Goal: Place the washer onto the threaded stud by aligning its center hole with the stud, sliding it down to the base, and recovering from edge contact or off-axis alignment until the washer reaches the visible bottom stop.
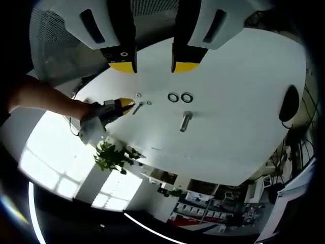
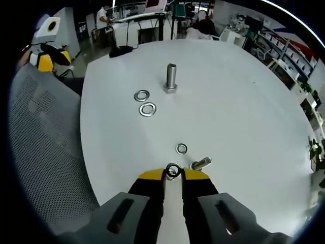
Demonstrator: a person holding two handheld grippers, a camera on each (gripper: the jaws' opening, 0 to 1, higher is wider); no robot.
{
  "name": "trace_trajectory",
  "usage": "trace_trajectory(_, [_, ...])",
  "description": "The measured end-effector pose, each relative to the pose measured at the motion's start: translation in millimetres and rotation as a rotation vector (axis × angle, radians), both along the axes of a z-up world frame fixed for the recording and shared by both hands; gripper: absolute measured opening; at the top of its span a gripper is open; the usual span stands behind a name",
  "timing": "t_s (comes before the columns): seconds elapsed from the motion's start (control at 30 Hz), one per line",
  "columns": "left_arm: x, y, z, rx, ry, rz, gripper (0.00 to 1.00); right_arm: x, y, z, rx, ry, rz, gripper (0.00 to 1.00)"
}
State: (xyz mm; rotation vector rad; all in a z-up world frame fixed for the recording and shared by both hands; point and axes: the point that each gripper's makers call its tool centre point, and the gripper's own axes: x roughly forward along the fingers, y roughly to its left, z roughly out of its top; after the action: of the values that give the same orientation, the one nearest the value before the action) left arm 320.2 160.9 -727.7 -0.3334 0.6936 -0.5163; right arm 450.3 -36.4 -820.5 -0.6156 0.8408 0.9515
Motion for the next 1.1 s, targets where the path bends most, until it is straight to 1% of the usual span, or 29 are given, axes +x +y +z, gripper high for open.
trace_trajectory(0.07, [0.1, 0, -0.3, 0.0, 0.001, 0.002, 0.25, 3, -1, 2.6, 0.003, -0.016, -0.009, 0.13])
trace_trajectory(0.1, [0.2, 1, -0.4, 0.0, 0.001, 0.003, 0.25, 7, -1, 6.6, 0.009, -0.04, -0.015, 0.13])
trace_trajectory(0.3, [0.2, 1, -0.7, 0.001, 0.003, 0.003, 0.25, 17, -1, 18.6, 0.023, -0.108, -0.028, 0.13])
trace_trajectory(0.4, [0.2, 1, -0.7, 0.001, 0.003, 0.005, 0.25, 23, -3, 23.5, 0.019, -0.155, -0.027, 0.13])
trace_trajectory(0.47, [0.2, 1, -0.7, 0.001, 0.004, 0.005, 0.25, 27, -5, 25.3, 0.012, -0.175, -0.035, 0.13])
trace_trajectory(0.53, [0.2, 1, -0.7, 0.001, 0.003, 0.006, 0.25, 29, -6, 25.7, 0.014, -0.179, -0.046, 0.14])
trace_trajectory(0.7, [0.1, 1, -1.1, 0.001, 0.005, 0.006, 0.25, 30, -11, 20.1, 0.0, -0.177, -0.05, 0.14])
trace_trajectory(0.9, [0.4, 1, -0.7, 0.0, 0.004, 0.008, 0.25, 33, -9, 21.3, 0.011, -0.18, -0.056, 0.14])
trace_trajectory(1.1, [0.8, 2, -0.8, -0.001, 0.006, 0.01, 0.25, 33, -9, 19.0, 0.001, -0.18, -0.049, 0.13])
